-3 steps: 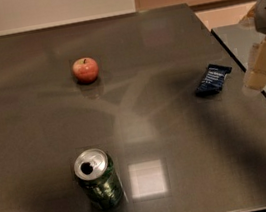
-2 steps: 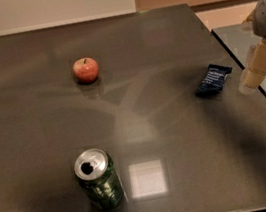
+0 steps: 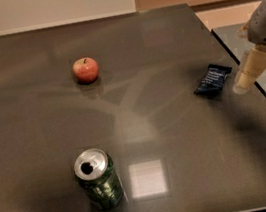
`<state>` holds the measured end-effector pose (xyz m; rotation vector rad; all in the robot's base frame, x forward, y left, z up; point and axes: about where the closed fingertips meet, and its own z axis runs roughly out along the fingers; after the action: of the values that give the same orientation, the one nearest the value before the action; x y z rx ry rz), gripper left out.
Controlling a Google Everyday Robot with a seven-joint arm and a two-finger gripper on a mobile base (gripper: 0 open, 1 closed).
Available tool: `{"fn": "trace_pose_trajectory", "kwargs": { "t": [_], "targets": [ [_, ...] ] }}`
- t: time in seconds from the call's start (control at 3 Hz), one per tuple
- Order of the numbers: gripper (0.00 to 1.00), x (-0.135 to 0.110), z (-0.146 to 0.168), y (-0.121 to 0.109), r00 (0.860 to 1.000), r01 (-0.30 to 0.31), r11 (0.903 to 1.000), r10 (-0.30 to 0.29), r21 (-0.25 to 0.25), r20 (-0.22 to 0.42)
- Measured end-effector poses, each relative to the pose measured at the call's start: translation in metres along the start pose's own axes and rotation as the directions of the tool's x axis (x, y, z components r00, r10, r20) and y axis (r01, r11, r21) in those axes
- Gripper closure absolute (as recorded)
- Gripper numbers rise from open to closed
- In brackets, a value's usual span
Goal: Move rxbar blueberry near green can
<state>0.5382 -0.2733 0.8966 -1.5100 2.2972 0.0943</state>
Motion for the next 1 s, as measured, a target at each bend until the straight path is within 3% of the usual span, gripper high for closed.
{"fn": "trace_pose_trajectory", "kwargs": {
  "t": [1.0],
  "targets": [
    [0.0, 0.003, 0.056, -0.026, 0.996, -0.018, 0.9988, 0.023, -0.046, 0.092]
  ]
}}
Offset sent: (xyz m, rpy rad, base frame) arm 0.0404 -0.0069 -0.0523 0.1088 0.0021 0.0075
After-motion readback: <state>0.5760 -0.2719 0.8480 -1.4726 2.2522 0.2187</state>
